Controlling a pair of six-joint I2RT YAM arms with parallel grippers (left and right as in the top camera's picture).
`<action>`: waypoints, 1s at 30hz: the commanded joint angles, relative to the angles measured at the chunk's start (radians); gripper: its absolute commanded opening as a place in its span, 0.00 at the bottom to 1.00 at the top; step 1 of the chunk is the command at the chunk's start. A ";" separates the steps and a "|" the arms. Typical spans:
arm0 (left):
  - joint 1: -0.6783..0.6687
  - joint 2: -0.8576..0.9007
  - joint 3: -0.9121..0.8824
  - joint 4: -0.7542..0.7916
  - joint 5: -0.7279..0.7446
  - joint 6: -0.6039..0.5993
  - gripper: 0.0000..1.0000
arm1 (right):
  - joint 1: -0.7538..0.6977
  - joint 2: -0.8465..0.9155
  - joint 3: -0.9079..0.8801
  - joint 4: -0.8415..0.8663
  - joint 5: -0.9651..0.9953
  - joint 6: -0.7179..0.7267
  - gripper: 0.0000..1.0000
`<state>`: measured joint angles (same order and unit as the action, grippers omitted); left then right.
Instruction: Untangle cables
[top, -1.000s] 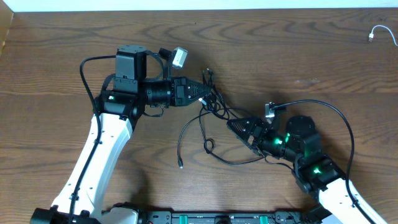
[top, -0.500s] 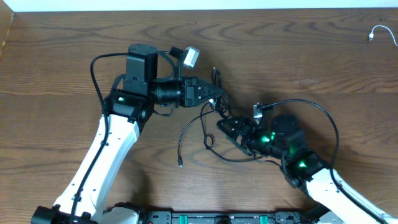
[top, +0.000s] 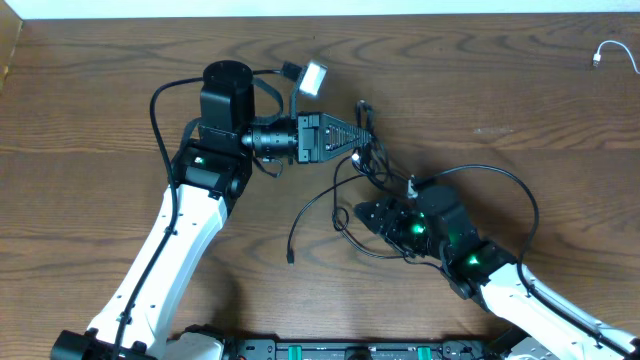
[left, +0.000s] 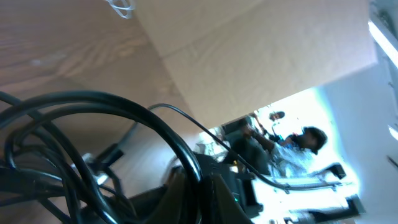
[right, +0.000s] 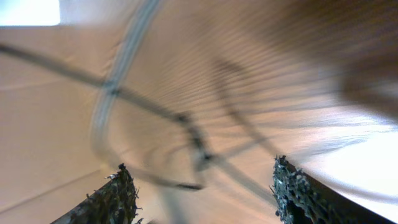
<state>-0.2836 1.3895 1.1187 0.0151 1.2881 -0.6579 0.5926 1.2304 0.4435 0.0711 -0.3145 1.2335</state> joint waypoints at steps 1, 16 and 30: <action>-0.003 -0.020 -0.001 0.048 0.090 -0.069 0.08 | 0.002 0.003 0.001 -0.080 0.169 -0.061 0.69; 0.042 -0.065 -0.001 0.425 0.285 -0.240 0.08 | -0.172 0.002 0.001 -0.284 0.395 -0.221 0.71; 0.076 -0.068 -0.002 0.423 0.285 -0.238 0.08 | -0.566 -0.145 0.002 -0.284 0.142 -0.487 0.72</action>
<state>-0.2104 1.3331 1.1156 0.4286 1.5478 -0.8944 0.0723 1.1431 0.4423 -0.2131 -0.0715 0.8310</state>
